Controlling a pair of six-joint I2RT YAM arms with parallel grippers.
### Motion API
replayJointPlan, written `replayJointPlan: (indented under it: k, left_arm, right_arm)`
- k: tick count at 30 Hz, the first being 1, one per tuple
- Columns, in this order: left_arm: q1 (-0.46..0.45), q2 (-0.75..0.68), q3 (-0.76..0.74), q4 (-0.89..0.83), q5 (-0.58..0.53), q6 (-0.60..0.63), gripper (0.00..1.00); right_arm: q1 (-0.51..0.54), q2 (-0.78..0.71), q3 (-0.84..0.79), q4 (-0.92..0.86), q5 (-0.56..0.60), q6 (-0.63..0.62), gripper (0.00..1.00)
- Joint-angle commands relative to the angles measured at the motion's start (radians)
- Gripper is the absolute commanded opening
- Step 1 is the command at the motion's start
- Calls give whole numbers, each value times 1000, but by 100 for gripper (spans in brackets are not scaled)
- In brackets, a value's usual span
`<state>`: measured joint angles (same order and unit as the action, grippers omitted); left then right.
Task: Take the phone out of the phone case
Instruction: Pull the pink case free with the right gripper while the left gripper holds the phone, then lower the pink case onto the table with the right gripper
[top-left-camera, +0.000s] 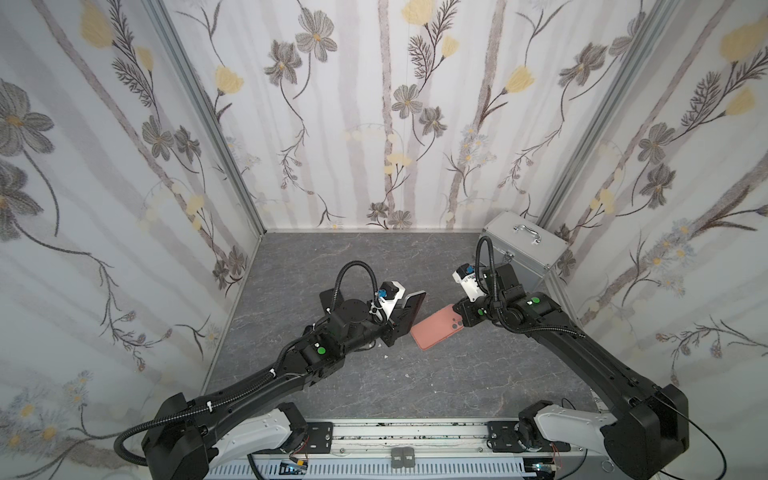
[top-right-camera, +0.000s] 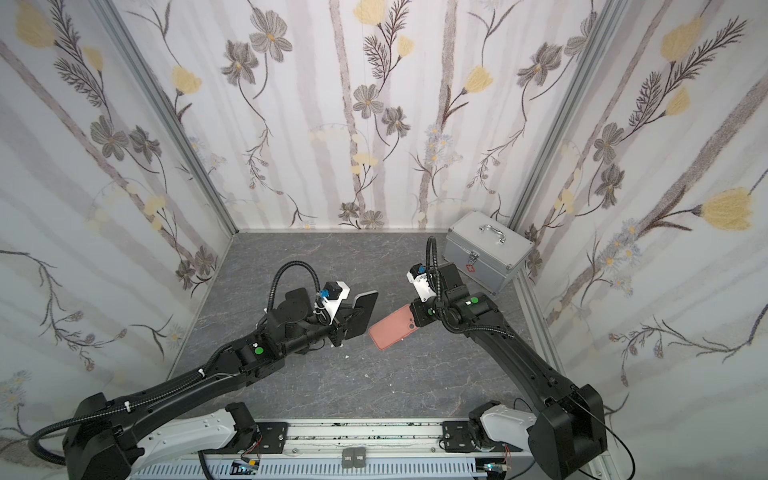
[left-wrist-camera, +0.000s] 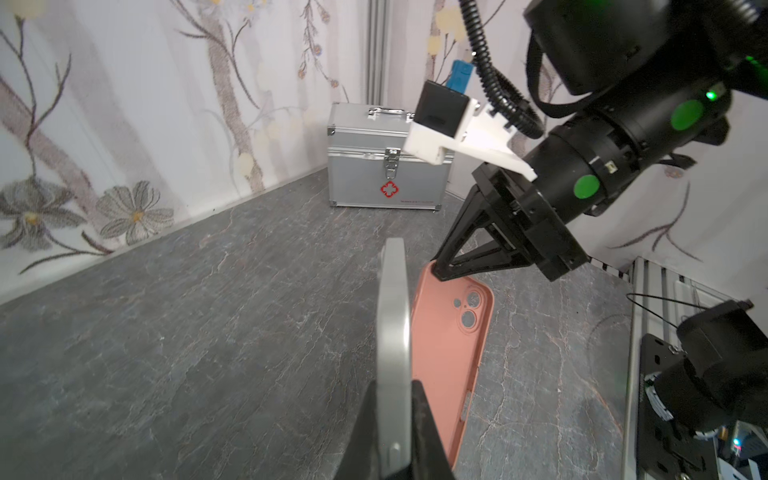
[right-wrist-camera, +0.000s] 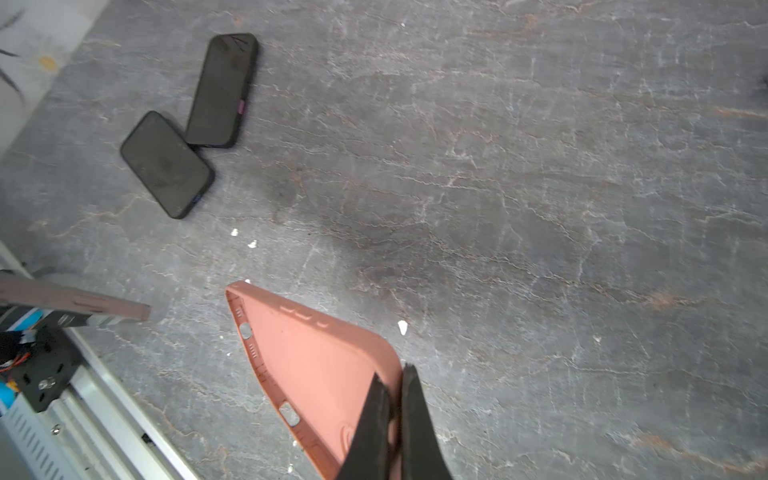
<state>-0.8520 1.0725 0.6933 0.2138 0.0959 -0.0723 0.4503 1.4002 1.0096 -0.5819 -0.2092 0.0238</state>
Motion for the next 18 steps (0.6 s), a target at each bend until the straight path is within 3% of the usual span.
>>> replayJointPlan:
  k: [1,9,12,13,15,18]
  left_arm:
    - [30,35,-1,83,-55,-194,0]
    - [60,136,26,5,-66,-337,0]
    - [61,139,24,-9,-68,-343,0]
    - [63,138,24,-16,-69,-346,0]
    - [71,134,24,-34,-63,-361,0]
    - [83,139,34,-81,-60,-371,0]
  right_arm:
    - [0,53,22,-1,118,-43,0]
    - [-1,224,53,30,207,-99,1]
    - [-3,253,57,58,213,-74,34]
    - [-3,251,54,72,223,-48,39]
    - [-8,241,47,96,244,4,44]
    - [-10,226,33,129,256,114,42]
